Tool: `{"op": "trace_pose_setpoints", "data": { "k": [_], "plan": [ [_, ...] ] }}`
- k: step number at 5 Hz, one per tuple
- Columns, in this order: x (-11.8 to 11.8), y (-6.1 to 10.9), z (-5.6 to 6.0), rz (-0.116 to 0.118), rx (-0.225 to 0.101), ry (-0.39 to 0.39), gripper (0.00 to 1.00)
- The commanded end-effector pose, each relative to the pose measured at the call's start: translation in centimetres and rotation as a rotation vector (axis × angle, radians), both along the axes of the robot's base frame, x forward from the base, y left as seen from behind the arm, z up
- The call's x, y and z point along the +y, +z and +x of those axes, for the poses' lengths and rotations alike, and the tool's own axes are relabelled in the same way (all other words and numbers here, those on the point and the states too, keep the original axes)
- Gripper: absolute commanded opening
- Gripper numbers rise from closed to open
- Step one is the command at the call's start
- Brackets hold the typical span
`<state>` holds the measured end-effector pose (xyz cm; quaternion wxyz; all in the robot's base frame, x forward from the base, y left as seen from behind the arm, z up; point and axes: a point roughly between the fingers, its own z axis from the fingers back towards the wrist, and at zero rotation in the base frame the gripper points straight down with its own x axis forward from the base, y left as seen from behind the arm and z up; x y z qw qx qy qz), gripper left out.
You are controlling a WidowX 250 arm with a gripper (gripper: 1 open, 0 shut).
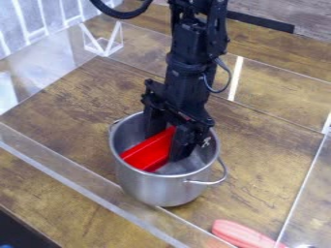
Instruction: Remove the red object from the silver pot and put it on the table
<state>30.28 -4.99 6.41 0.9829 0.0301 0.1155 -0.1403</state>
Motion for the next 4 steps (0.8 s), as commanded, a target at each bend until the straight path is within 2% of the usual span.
{"op": "trace_pose_setpoints", "data": {
  "k": [1,2,4],
  "plan": [
    [1.3,2.1,-0.1,-0.008,-0.059,0.001,0.0],
    [2.2,2.7,-0.8,-0.009,-0.055,-0.014,0.0],
    [3.8,3.3,0.1,-0.014,-0.053,-0.026,0.0]
  ]
}}
